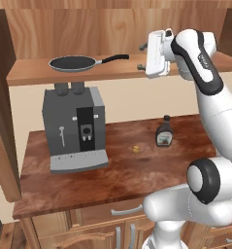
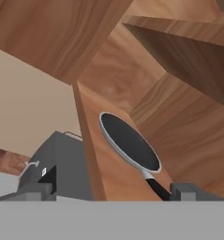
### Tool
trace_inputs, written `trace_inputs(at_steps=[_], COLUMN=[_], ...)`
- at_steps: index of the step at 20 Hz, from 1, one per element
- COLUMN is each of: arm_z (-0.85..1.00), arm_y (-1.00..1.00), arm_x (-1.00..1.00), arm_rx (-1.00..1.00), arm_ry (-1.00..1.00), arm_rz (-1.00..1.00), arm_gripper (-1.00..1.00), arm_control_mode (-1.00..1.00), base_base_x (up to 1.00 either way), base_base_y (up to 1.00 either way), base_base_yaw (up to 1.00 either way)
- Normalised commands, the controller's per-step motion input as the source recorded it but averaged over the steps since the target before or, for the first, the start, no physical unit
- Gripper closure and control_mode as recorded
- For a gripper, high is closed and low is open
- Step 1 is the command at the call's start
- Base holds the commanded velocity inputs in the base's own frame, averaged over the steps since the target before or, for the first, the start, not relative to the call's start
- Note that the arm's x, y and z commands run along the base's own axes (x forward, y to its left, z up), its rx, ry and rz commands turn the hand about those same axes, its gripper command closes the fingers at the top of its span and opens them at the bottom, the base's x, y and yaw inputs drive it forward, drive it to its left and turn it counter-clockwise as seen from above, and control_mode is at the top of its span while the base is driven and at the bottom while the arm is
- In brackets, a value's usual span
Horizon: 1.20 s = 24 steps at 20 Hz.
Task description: Pick the pan from the cabinet and place it on the stove. Then turn on the stove burner for the pan.
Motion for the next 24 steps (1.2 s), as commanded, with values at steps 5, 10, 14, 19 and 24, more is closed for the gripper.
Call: trace_inputs(at_steps=[5,10,14,19,24], arm_z=[0.0,0.0,0.0,0.0,0.0], arm_y=[0.0,0.31,0.39,0.03,0.0], arm_x=[0.12,0.26,0.32,0.25,0.24], arm_rx=[0.0,-0.07,-0.06,0.0,0.02], arm_ry=[0.01,0.1,0.1,0.02,0.0], arm_rz=[0.0,0.0,0.0,0.0,0.0], arm_gripper=[-1.0,-1.0,-1.0,-1.0,-1.0], arm_control_mode=[-1.0,-1.0,-1.0,-1.0,-1.0], base_base_x=[0.0,0.0,0.0,0.0,0.0], base_base_y=[0.0,0.0,0.0,0.0,0.0], base_base_yaw=[0.0,0.0,0.0,0.0,0.0])
